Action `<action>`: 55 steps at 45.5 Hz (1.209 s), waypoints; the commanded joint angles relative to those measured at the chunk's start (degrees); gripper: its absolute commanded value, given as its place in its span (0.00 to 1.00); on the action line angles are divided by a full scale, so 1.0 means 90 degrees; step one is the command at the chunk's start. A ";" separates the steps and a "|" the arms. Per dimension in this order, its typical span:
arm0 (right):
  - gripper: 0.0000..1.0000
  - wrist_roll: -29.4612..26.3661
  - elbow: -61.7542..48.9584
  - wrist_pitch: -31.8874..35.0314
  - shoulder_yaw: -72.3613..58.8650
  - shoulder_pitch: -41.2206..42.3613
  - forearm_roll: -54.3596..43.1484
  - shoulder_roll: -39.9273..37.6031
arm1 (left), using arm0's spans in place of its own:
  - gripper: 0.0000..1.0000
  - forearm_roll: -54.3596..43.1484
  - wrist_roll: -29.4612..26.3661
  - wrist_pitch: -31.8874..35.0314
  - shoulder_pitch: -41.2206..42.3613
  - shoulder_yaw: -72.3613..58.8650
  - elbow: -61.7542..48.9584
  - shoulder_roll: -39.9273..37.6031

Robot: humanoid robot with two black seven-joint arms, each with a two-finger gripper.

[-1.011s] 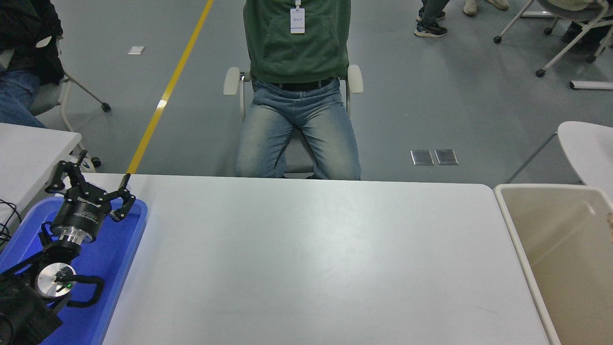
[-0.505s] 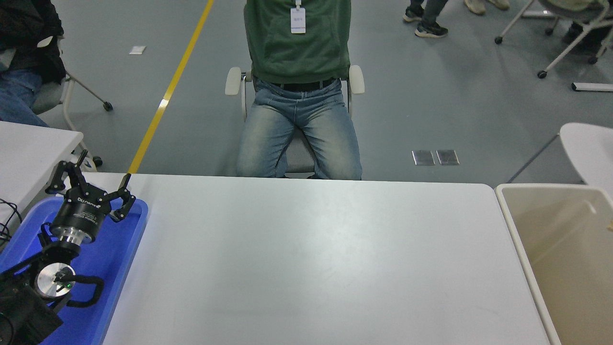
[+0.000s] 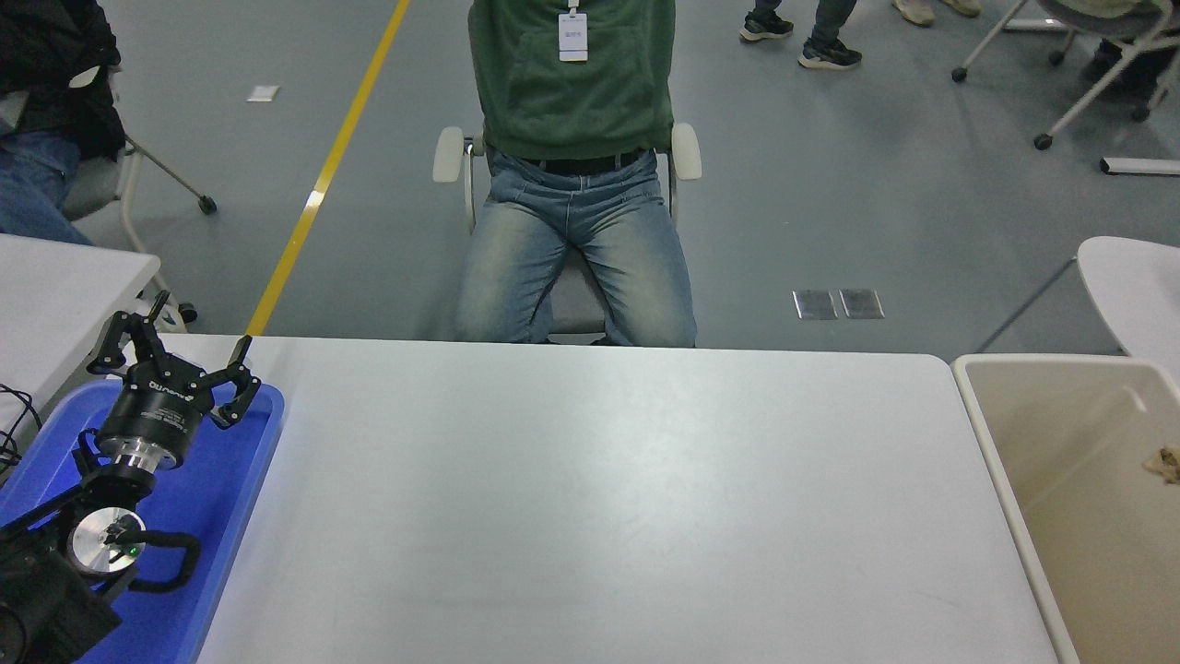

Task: Clean the table surface

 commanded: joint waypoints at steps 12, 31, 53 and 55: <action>0.00 -0.0160 -0.0439 -0.0510 0.0003 -0.0037 0.0301 0.0751 | 1.00 0.0000 0.0000 0.0000 0.0000 0.0000 0.0000 0.0000; 1.00 -0.0151 -0.0342 -0.0402 -0.0026 -0.0066 0.0643 0.0711 | 1.00 0.0000 0.0000 0.0000 0.0000 0.0000 0.0000 0.0000; 1.00 -0.0131 0.1727 -0.0422 0.0188 -0.0047 0.1306 -0.0547 | 1.00 0.0000 0.0000 0.0000 0.0000 0.0000 0.0000 0.0000; 1.00 -0.0141 0.1991 -0.0441 0.0256 -0.0037 0.1423 -0.0694 | 1.00 0.0000 0.0000 0.0000 0.0000 0.0000 0.0000 0.0000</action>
